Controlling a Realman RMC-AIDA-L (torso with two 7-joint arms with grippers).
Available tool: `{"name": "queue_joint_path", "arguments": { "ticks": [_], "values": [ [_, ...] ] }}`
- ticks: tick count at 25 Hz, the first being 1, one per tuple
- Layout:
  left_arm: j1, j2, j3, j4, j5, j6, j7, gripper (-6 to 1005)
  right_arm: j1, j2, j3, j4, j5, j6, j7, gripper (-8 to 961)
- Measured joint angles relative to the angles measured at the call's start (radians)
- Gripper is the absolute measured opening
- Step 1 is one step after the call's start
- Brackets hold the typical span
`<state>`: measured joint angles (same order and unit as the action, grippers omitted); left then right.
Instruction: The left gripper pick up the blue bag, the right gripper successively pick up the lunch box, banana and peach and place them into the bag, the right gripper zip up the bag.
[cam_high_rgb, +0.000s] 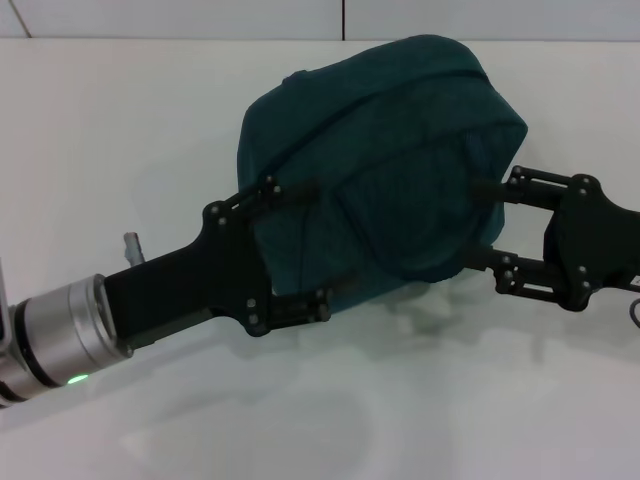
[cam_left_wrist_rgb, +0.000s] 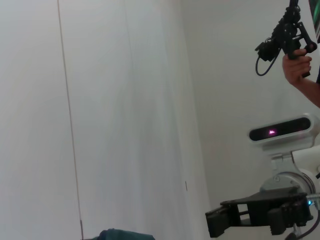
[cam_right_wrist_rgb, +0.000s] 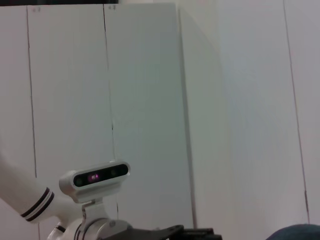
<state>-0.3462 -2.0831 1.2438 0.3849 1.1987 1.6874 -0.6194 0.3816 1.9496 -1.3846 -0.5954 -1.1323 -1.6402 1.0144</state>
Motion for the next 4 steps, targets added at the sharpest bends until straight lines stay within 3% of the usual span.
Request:
{"name": "queue_joint_path", "arguments": {
  "ticks": [4],
  "values": [
    [0.002, -0.001, 0.002, -0.001, 0.001, 0.000, 0.000, 886, -0.003, 0.008, 0.015, 0.001, 0.000, -0.002, -0.003, 653]
  ]
}}
